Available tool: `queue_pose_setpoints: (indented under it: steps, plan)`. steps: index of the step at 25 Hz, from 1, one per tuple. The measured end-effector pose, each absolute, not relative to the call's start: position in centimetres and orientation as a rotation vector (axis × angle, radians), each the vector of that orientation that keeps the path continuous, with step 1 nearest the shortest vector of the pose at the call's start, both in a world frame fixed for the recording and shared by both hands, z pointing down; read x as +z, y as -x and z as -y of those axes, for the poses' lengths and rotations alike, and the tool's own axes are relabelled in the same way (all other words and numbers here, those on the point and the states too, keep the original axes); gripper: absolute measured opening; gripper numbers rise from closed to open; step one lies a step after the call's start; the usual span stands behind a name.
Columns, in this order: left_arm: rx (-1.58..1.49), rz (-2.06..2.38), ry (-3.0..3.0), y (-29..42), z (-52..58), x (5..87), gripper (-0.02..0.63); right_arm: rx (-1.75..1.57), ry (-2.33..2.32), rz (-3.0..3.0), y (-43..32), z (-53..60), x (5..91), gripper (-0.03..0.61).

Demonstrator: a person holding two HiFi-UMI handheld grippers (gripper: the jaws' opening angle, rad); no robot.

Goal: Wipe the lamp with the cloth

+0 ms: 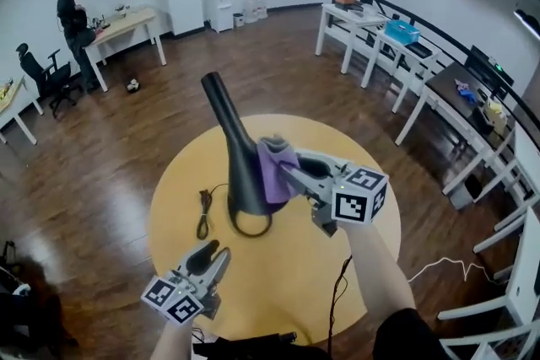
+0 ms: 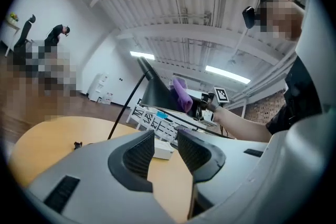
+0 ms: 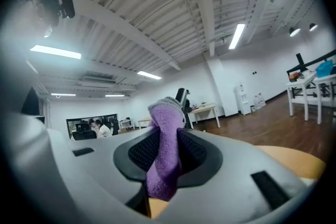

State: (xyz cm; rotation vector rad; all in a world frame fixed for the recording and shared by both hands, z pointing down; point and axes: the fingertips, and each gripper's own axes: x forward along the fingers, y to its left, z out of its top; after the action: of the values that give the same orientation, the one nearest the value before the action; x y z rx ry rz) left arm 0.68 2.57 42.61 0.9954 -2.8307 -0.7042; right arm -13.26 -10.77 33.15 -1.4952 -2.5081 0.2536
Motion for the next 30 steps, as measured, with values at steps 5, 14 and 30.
queue_pose_setpoints:
  steps: [5, 14, 30]
  plan:
    - [-0.668, 2.895, -0.961, 0.8, -5.2, 41.1, 0.130, 0.220, 1.579, 2.545, 18.0, 7.3, 27.6, 0.092]
    - [-0.698, 2.947, -0.908, 2.8, -4.0, 40.9, 0.130, 0.170, 1.679, 2.476, 27.4, 1.9, 25.0, 0.092]
    - [-0.655, 3.089, -0.173, -4.9, 2.6, 43.5, 0.130, 0.081, 2.151, 1.910, 17.8, 3.0, 33.7, 0.092]
